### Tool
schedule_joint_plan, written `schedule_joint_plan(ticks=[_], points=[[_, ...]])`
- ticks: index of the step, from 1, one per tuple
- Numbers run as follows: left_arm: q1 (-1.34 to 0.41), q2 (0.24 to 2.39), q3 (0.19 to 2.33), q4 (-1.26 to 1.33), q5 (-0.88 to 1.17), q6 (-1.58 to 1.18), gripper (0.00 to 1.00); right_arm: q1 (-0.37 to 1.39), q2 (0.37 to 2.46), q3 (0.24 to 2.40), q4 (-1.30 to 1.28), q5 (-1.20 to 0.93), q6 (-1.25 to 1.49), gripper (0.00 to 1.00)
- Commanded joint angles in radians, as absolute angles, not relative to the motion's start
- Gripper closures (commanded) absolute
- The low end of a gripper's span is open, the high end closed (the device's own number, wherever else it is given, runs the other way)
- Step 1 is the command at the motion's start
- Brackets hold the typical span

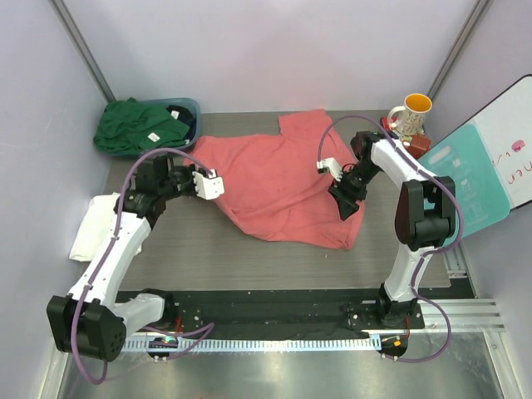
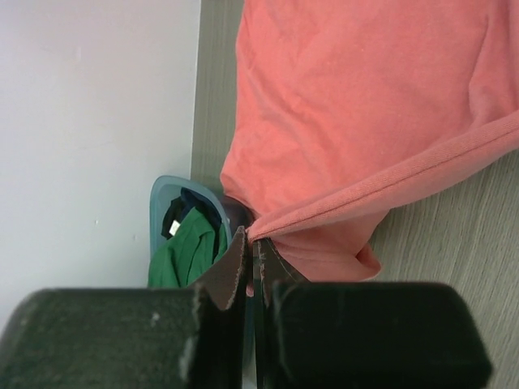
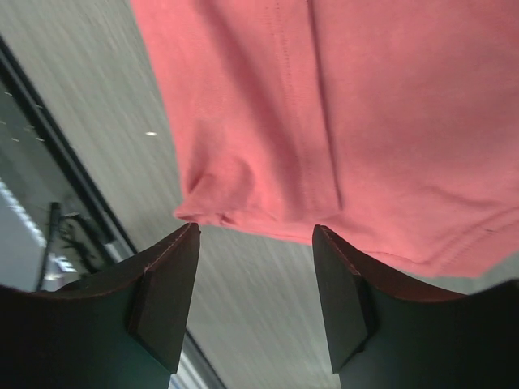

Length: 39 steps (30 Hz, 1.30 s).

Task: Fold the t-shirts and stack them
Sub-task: Flatten out the tshirt

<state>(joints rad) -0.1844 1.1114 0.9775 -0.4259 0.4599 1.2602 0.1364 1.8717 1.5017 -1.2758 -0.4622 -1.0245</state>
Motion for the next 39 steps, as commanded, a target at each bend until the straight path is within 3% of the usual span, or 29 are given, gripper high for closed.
schedule_joint_plan(ticks=[1,19,30,34,39], points=[[-0.201,1.078,0.973,-0.354,0.431,1.235,0.99,0.103,1.897,1.505,-1.355,-0.583,-0.959,0.38],[-0.264,1.104,0.989,-0.298,0.374,1.192,1.00,0.014,2.003,1.408,-1.123,-0.506,-0.865,0.45],[-0.276,1.112,0.989,-0.285,0.362,1.186,1.00,0.021,2.005,1.399,-1.109,-0.542,-0.831,0.56],[-0.276,1.118,0.985,-0.275,0.367,1.180,1.00,0.028,1.991,1.388,-1.109,-0.537,-0.825,0.62],[-0.279,1.121,0.982,-0.261,0.368,1.170,1.00,0.034,1.971,1.394,-1.114,-0.526,-0.813,0.85]])
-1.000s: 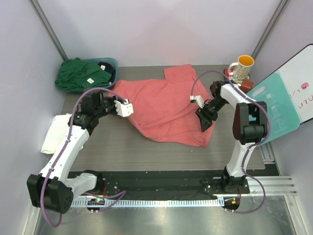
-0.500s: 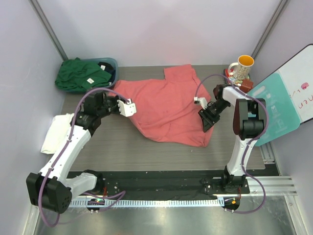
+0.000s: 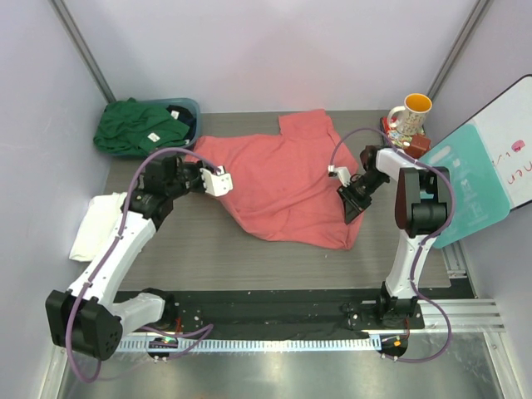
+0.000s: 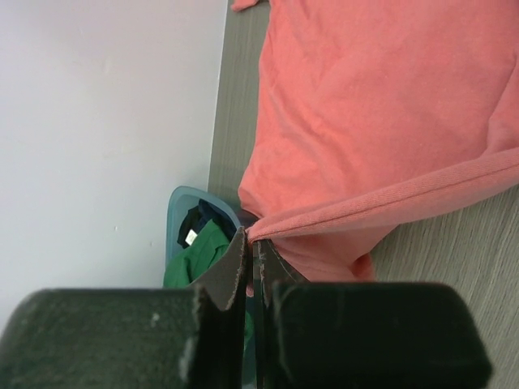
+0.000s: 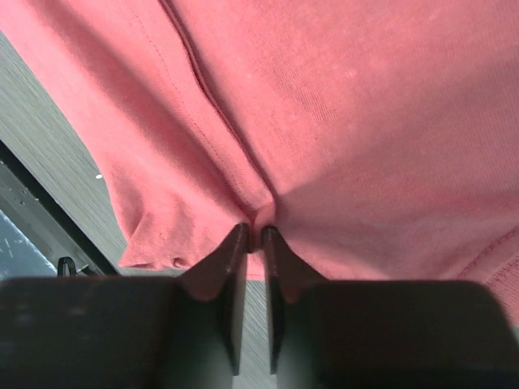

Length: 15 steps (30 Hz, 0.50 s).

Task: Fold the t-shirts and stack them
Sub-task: Flatten out the tshirt

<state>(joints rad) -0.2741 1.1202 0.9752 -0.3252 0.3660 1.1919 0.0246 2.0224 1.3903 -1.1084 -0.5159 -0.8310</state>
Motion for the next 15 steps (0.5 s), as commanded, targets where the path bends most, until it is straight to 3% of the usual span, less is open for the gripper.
schedule_joint_plan(ticks=[1,5,15], points=[[-0.279,1.124,0.980,-0.261,0.368,1.169,1.00,0.035,1.962,1.397,-1.114,-0.522,-0.813,0.93],[-0.282,1.121,0.976,-0.259,0.370,1.163,1.00,0.049,1.922,1.414,-1.137,-0.499,-0.818,0.99],[-0.284,1.166,1.018,-0.186,0.289,1.101,1.00,0.069,1.766,1.642,-1.106,-0.243,-0.865,0.99]])
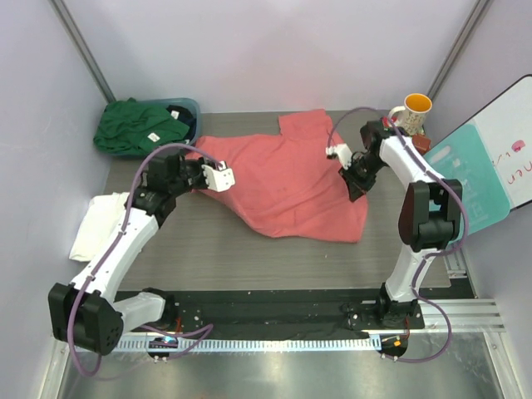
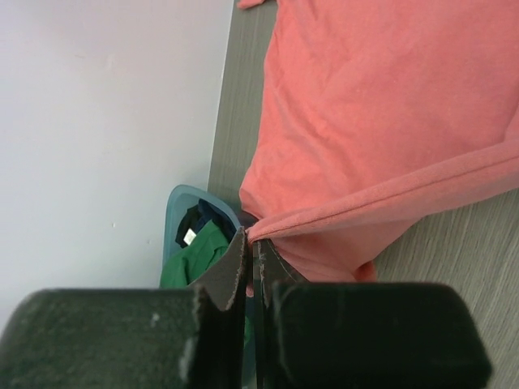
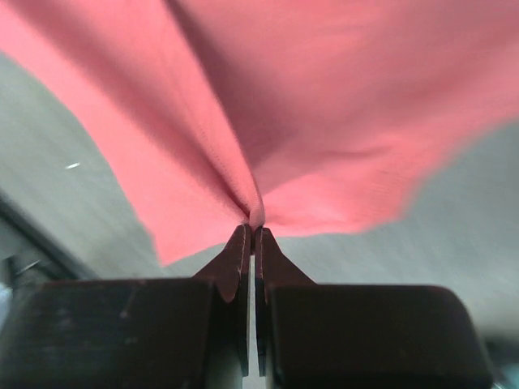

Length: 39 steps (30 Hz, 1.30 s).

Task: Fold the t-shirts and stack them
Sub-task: Flatten out the tshirt

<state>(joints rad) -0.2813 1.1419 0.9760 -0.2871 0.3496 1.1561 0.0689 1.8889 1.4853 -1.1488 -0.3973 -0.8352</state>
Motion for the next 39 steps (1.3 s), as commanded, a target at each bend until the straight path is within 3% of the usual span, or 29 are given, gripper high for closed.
schedule_joint_plan(ticks=[1,5,13,19,23,30,35,39], points=[[-0.285,1.173,1.026,-0.170,0.275,1.089,1.00,0.069,1.753,1.672,-1.053,-0.160,-0.880,0.99],[-0.284,1.251,1.095,-0.066,0.149,1.071,1.00,0.069,1.707,1.776,-0.832,0.085,-0.916,0.99],[-0.273,1.431,1.310,0.107,-0.115,1.104,1.00,0.058,1.686,1.925,-0.545,0.233,-0.977,0.99],[-0.238,1.471,1.506,0.031,-0.039,1.149,1.00,0.051,1.611,1.908,-0.338,0.250,-0.973,0.99],[-0.216,1.459,1.592,-0.127,0.082,1.124,1.00,0.051,1.544,1.913,-0.357,0.172,-0.910,0.99],[-0.210,1.281,1.545,-0.683,0.274,1.152,1.00,0.052,1.329,1.839,-0.759,-0.126,-0.862,0.99],[-0.210,1.116,1.485,-0.518,0.292,1.030,1.00,0.051,1.253,1.926,-0.674,-0.025,-0.853,0.99],[-0.210,1.163,1.583,-0.289,0.247,1.043,1.00,0.052,1.343,2.113,-0.611,0.067,-0.894,0.99]])
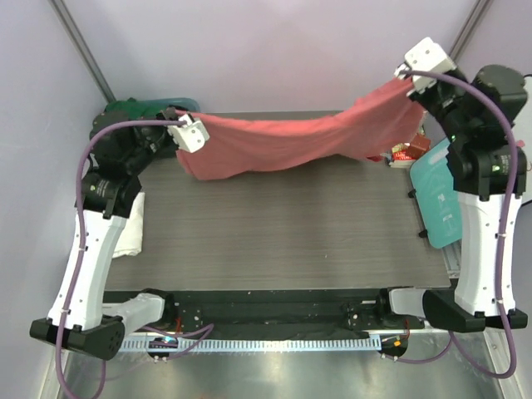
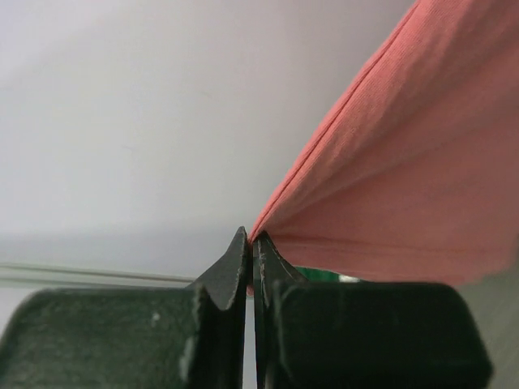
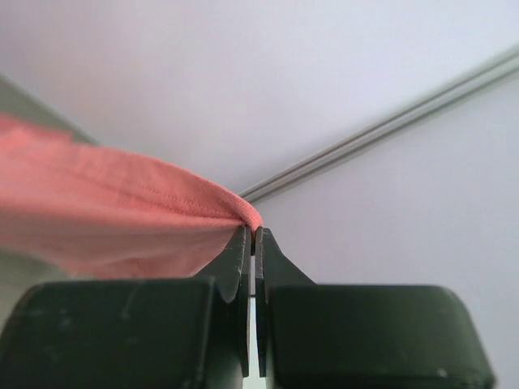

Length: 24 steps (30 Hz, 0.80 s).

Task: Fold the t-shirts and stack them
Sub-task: Flatten out the tshirt

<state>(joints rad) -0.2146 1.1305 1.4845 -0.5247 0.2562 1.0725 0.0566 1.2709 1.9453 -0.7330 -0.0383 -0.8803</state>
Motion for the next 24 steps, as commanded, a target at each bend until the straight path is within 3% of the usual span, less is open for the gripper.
schedule_joint_plan(ticks=[1,8,11,14,19,24], points=[[-0.210,1.186,1.606,-0.209,0.201,1.051,1.00,0.051,1.360,2.141,-0.595,0.084,-0.906,0.99],[-0.183,1.357,1.681,0.176,0.073,1.279,1.00,0.051,1.394,2.186,-0.361,0.133,-0.971,0.99],[-0.169,1.388,1.773,0.129,0.083,1.266,1.00,0.052,1.387,2.177,-0.298,0.153,-0.992,0.99],[-0.169,1.347,1.760,0.098,0.112,1.223,1.00,0.051,1.353,2.143,-0.282,0.150,-0.970,0.99],[-0.169,1.235,1.594,0.271,0.173,1.125,1.00,0.052,1.310,2.135,-0.221,0.155,-0.940,0.99],[-0.169,1.146,1.575,0.224,0.238,1.115,1.00,0.051,1.264,2.148,-0.239,0.152,-0.945,0.99]])
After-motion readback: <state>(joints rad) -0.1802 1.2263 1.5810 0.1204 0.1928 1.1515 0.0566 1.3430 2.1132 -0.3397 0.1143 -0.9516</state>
